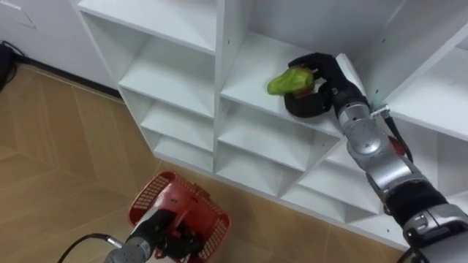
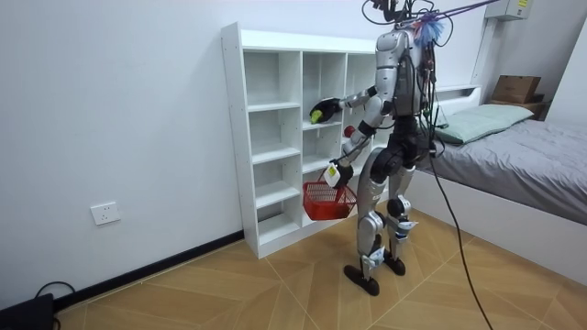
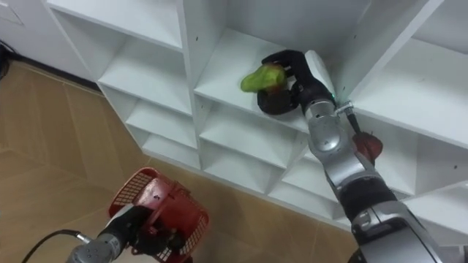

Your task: Collect fruits from the closet

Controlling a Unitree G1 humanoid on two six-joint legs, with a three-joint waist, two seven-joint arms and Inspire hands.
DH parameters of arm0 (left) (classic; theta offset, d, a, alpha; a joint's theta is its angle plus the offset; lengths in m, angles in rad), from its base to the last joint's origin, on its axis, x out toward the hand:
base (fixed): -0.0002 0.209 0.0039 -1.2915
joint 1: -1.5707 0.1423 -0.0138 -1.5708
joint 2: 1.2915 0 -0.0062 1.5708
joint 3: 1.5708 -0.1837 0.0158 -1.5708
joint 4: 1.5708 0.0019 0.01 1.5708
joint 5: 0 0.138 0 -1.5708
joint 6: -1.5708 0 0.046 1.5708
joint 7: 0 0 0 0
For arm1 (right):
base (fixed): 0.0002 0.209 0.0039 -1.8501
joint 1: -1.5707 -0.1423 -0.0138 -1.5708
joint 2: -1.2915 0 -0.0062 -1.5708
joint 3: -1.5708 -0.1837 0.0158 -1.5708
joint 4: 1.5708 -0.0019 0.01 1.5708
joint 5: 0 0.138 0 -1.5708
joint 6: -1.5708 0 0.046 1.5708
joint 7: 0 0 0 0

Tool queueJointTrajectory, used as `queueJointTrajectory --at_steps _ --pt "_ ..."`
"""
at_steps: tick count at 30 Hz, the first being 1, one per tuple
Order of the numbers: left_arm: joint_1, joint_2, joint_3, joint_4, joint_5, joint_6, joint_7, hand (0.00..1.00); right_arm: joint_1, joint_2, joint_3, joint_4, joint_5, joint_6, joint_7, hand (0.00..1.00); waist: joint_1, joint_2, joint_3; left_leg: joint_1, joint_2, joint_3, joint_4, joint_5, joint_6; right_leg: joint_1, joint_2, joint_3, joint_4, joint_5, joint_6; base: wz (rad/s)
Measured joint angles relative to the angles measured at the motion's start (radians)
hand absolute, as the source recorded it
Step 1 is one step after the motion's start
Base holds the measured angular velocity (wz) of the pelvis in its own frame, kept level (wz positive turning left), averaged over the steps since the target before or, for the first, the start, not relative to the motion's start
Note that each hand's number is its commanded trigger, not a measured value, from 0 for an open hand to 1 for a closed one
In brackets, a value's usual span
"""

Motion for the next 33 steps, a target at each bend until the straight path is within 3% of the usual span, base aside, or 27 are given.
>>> queueJointTrajectory --at_steps 6,13,15,17,20,24,31,33 --pt "0.001 -0.007 0.002 -0.001 0.001 -0.006 0.024 1.0 0.108 0.002 0.0 -0.123 0.0 -0.005 0.082 1.0 -0.031 0.003 -0.007 0.049 -0.003 0.012 -0.015 -0.005 0.006 0.038 -0.003 0.023 0.0 -0.008 0.01 -0.04" --pt "0.023 -0.024 0.014 -0.039 0.0 -0.04 0.041 1.0 0.335 0.002 0.002 -0.342 0.035 -0.005 0.173 1.0 -0.074 0.007 -0.0131 0.079 0.002 0.059 -0.019 -0.014 0.012 0.049 0.0 0.063 0.0 -0.007 0.013 -0.18" --pt "0.033 -0.034 0.025 -0.039 0.001 -0.054 0.044 1.0 0.408 0.002 0.002 -0.368 0.024 0.009 0.212 1.0 -0.068 0.016 -0.0173 0.097 0.007 0.084 -0.018 -0.024 0.014 0.058 0.002 0.084 -0.002 -0.006 0.014 -0.35" --pt "0.06 -0.039 0.026 -0.042 0.001 -0.07 0.058 1.0 0.49 -0.005 0.002 -0.44 -0.01 0.026 0.253 1.0 -0.08 0.037 -0.0291 0.114 0.011 0.113 -0.021 -0.03 0.017 0.063 0.006 0.109 0.0 -0.005 0.016 -0.36" --pt "0.069 -0.041 0.027 -0.045 0.001 -0.076 0.063 1.0 0.514 -0.009 0.001 -0.506 -0.047 0.025 0.28 1.0 -0.099 0.051 -0.0362 0.139 0.016 0.136 -0.032 -0.032 0.016 0.068 0.012 0.135 0.002 -0.004 0.015 -0.28" --pt "0.081 -0.043 0.028 -0.05 0.001 -0.097 0.063 1.0 0.538 -0.011 -0.006 -0.591 -0.053 0.022 0.293 1.0 -0.117 0.057 -0.0349 0.18 0.021 0.147 -0.041 -0.038 0.012 0.096 0.015 0.156 -0.011 -0.003 0.015 -0.14" --pt "0.126 -0.04 0.019 -0.12 -0.001 -0.097 0.061 1.0 0.634 0.001 -0.009 -0.635 -0.057 0.024 0.323 1.0 -0.145 0.068 -0.034 0.204 0.022 0.162 -0.047 -0.047 0.012 0.113 0.024 0.169 -0.013 -0.003 0.017 -0.08" --pt "0.144 -0.039 0.019 -0.137 -0.001 -0.097 0.061 1.0 0.661 0.013 -0.011 -0.635 -0.078 0.024 0.33 1.0 -0.152 0.074 -0.0298 0.214 0.024 0.172 -0.047 -0.051 0.012 0.12 0.027 0.182 -0.012 -0.002 0.017 -0.2"
